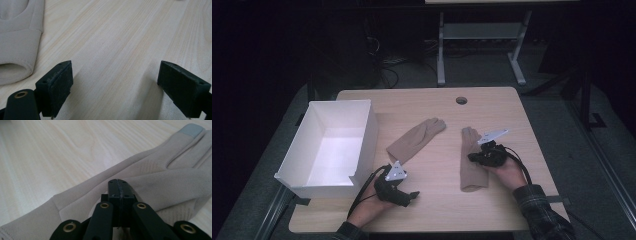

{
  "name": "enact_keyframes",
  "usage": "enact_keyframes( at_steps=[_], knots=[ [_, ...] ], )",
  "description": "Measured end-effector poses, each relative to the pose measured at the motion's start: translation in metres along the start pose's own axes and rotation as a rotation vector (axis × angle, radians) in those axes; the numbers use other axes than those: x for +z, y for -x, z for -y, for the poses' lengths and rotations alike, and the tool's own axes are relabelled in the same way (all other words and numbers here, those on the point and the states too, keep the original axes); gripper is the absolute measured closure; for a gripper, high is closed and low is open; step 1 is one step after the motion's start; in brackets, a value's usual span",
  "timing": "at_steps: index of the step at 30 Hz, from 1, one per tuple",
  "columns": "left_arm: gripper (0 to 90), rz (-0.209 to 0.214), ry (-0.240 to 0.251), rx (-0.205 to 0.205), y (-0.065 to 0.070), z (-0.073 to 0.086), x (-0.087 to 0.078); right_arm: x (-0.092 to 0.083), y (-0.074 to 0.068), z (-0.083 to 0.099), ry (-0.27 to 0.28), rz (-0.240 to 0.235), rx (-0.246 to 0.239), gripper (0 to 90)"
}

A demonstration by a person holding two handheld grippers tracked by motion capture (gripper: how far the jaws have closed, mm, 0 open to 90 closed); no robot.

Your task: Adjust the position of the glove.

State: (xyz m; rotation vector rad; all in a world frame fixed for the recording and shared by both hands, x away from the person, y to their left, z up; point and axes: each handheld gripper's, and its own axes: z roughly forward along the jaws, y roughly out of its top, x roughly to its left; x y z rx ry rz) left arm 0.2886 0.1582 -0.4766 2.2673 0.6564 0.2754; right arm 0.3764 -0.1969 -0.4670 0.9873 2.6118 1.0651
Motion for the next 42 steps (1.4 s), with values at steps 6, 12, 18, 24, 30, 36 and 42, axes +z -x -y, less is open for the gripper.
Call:
enact_keyframes(
  at_steps=[6,12,18,24,30,36,42],
  knots=[
    [12.4,0.001,0.002,0.000,0.000,0.000,0.000,-0.004,-0.010,0.005,-0.015,-0.025,-0.007,89.9],
    [12.4,0.001,0.002,0.000,0.000,0.000,0.000,-0.008,-0.022,0.010,-0.020,-0.057,-0.024,89.9],
    [12.4,0.001,0.004,-0.003,0.000,0.000,0.000,-0.012,-0.033,0.015,-0.030,-0.092,-0.047,89.9],
    [12.4,0.001,0.004,-0.004,0.000,0.000,0.000,-0.015,-0.045,0.021,-0.035,-0.133,-0.074,89.9],
    [12.4,0.000,0.004,-0.004,0.000,0.000,0.000,-0.018,-0.058,0.026,-0.047,-0.165,-0.100,89.9],
    [12.4,0.000,0.002,-0.004,0.001,0.000,0.000,-0.020,-0.061,0.026,-0.045,-0.166,-0.113,86.2],
    [12.4,0.000,0.002,-0.003,0.000,0.000,0.000,-0.029,-0.060,0.022,-0.002,-0.176,-0.108,79.5]
  ],
)
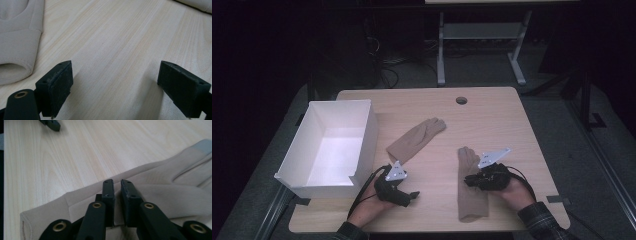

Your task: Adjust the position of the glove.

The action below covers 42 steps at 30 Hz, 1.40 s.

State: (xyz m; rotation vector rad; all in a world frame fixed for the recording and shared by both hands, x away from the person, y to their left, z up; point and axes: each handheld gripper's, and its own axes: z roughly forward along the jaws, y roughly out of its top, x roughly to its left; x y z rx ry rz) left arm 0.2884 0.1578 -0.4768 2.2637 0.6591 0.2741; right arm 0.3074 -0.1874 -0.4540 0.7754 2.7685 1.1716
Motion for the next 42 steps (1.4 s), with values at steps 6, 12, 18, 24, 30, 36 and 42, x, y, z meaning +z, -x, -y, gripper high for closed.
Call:
enact_keyframes(
  at_steps=[6,12,18,24,30,36,42],
  knots=[
    [12.4,0.000,0.000,0.000,0.000,0.000,0.000,-0.015,0.008,0.004,0.037,0.061,0.014,66.0],
    [12.4,0.001,0.000,0.001,0.000,0.000,0.000,-0.030,0.018,0.020,0.045,0.150,0.056,50.6],
    [12.4,0.001,0.001,0.001,0.000,0.000,0.000,-0.041,0.028,0.040,0.061,0.229,0.102,32.7],
    [12.4,-0.002,0.003,-0.002,0.000,0.000,0.000,-0.046,0.035,0.058,0.060,0.318,0.153,19.3],
    [12.4,-0.015,0.007,-0.012,0.000,0.000,0.001,-0.045,0.042,0.073,0.057,0.356,0.213,13.5],
    [12.7,-0.014,-0.017,-0.010,0.000,-0.003,0.001,-0.046,0.043,0.079,0.087,0.369,0.217,12.3],
    [15.5,-0.022,-0.043,-0.011,0.000,-0.010,0.001,-0.045,0.042,0.079,0.083,0.371,0.207,10.9]
  ],
)
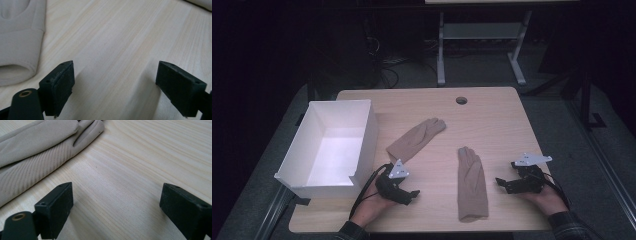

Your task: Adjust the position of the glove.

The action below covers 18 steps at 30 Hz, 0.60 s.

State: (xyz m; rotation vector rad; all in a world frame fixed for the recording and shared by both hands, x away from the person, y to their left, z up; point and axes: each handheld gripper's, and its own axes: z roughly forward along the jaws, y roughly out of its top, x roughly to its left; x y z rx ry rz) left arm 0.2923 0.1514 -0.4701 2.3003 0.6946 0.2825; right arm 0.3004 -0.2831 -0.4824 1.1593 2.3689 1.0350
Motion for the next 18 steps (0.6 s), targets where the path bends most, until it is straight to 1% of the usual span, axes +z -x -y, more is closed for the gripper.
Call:
enact_keyframes(
  at_steps=[1,5,6,9,11,14,16,17,18],
  knots=[
    [16.6,0.000,0.002,-0.006,0.000,-0.001,0.000,0.000,0.000,0.000,0.000,0.000,0.000,10.9],
    [26.1,-0.006,0.019,-0.026,-0.007,-0.012,-0.002,0.000,0.000,0.000,-0.002,0.000,-0.001,10.8],
    [30.3,-0.006,0.019,-0.031,-0.008,-0.015,-0.001,0.000,0.000,0.000,-0.002,0.000,-0.001,10.6],
    [42.5,-0.018,0.019,-0.031,-0.013,-0.019,0.000,0.000,0.000,0.000,-0.001,0.000,-0.001,10.3],
    [51.1,-0.018,0.014,-0.056,-0.018,-0.023,0.001,0.000,0.000,0.000,-0.002,0.001,0.001,10.0],
    [64.5,-0.035,0.010,-0.082,-0.025,-0.027,0.003,0.001,-0.001,-0.001,-0.004,0.002,0.005,9.5],
    [73.5,-0.052,0.013,-0.088,-0.030,-0.031,0.005,0.001,-0.001,-0.001,-0.006,0.004,0.004,9.4],
    [78.7,-0.059,0.023,-0.099,-0.032,-0.032,0.005,0.001,-0.001,-0.001,-0.006,0.004,0.004,9.4],
    [84.7,-0.054,0.024,-0.113,-0.034,-0.034,0.006,0.001,-0.001,-0.001,-0.006,0.004,0.004,9.4]
  ],
)
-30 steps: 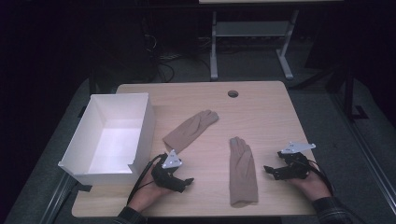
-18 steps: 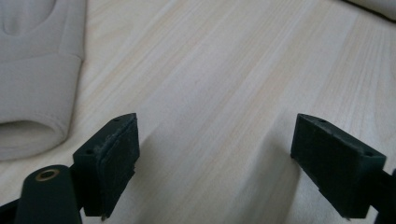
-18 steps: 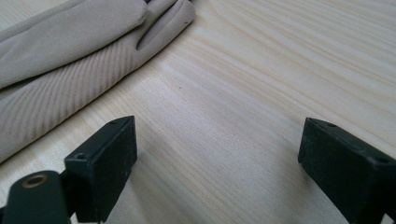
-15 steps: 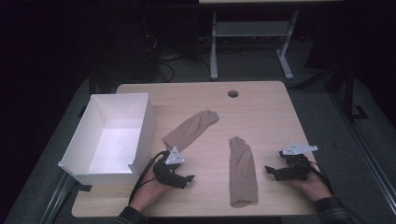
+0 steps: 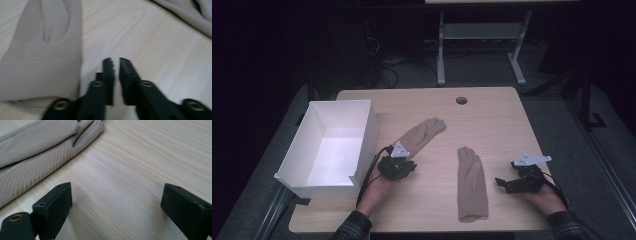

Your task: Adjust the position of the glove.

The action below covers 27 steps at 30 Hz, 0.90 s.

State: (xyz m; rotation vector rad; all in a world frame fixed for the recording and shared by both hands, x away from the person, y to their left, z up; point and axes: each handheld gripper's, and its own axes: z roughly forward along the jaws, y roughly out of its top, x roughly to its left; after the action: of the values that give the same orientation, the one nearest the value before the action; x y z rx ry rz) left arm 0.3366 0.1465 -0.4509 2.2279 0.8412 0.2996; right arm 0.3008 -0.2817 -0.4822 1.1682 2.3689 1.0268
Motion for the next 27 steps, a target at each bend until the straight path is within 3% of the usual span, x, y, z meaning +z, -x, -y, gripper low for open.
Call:
enact_keyframes(
  at_steps=[2,14,20,24,27],
  knots=[
    [89.5,-0.021,-0.011,-0.004,-0.005,-0.005,0.002,0.000,0.000,0.000,0.003,0.000,0.001,9.4],
    [89.6,-0.126,-0.009,-0.003,-0.024,-0.029,0.021,0.001,0.000,-0.001,0.002,-0.004,-0.004,9.4],
    [89.6,-0.144,-0.023,0.000,-0.033,-0.036,0.032,0.001,0.001,-0.001,0.003,-0.005,-0.004,9.4],
    [89.6,-0.146,-0.060,-0.005,-0.036,-0.033,0.042,0.001,0.001,-0.001,0.005,-0.007,-0.004,9.4],
    [89.7,-0.138,-0.061,-0.015,-0.037,-0.032,0.044,0.001,0.001,-0.001,0.004,-0.006,-0.007,9.4]
  ],
)
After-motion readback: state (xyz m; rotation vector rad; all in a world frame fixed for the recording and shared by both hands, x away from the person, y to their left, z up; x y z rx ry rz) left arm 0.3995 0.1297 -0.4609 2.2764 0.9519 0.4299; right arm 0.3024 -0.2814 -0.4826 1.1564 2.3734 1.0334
